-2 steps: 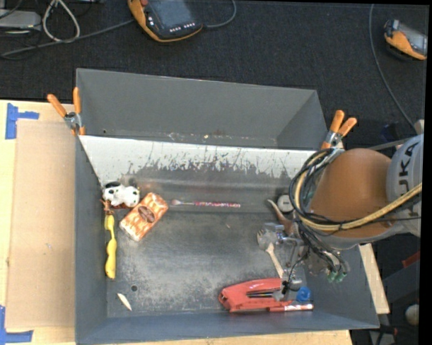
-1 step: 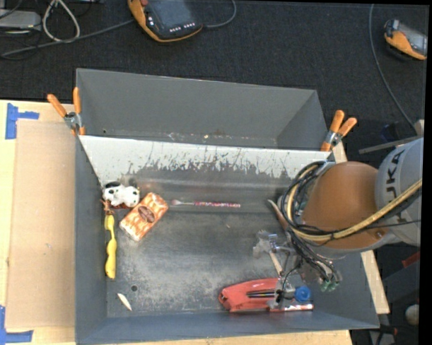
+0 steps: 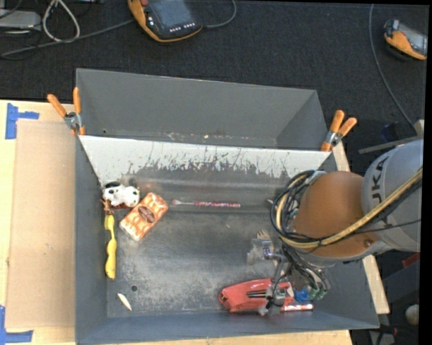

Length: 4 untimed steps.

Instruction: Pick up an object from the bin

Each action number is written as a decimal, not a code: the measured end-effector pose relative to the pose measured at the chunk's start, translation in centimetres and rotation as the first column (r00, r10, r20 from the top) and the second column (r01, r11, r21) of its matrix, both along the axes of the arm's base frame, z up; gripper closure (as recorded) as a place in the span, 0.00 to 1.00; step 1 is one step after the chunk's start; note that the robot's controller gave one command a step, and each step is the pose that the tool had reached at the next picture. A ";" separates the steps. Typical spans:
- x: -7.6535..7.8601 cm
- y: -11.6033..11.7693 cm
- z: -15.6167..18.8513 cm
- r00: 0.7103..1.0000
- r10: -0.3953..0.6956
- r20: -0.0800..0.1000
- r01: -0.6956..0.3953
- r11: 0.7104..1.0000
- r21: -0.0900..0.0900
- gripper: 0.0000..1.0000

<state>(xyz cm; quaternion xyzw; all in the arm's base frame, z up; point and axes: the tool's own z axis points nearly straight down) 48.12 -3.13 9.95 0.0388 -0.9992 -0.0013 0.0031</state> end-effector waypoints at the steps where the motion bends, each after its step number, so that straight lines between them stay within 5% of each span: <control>1: 1.0 0.4 -3.2 0.999 -0.033 0.002 0.033 0.999 -0.001 0.00; 2: 0.4 0.5 -2.9 0.993 -0.122 -0.004 0.122 0.993 -0.001 1.00; 4: 0.1 0.5 0.0 0.993 -0.121 -0.013 0.121 0.993 -0.001 1.00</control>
Offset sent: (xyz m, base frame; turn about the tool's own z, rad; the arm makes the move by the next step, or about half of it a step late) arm 0.0051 0.0050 -0.0295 0.1249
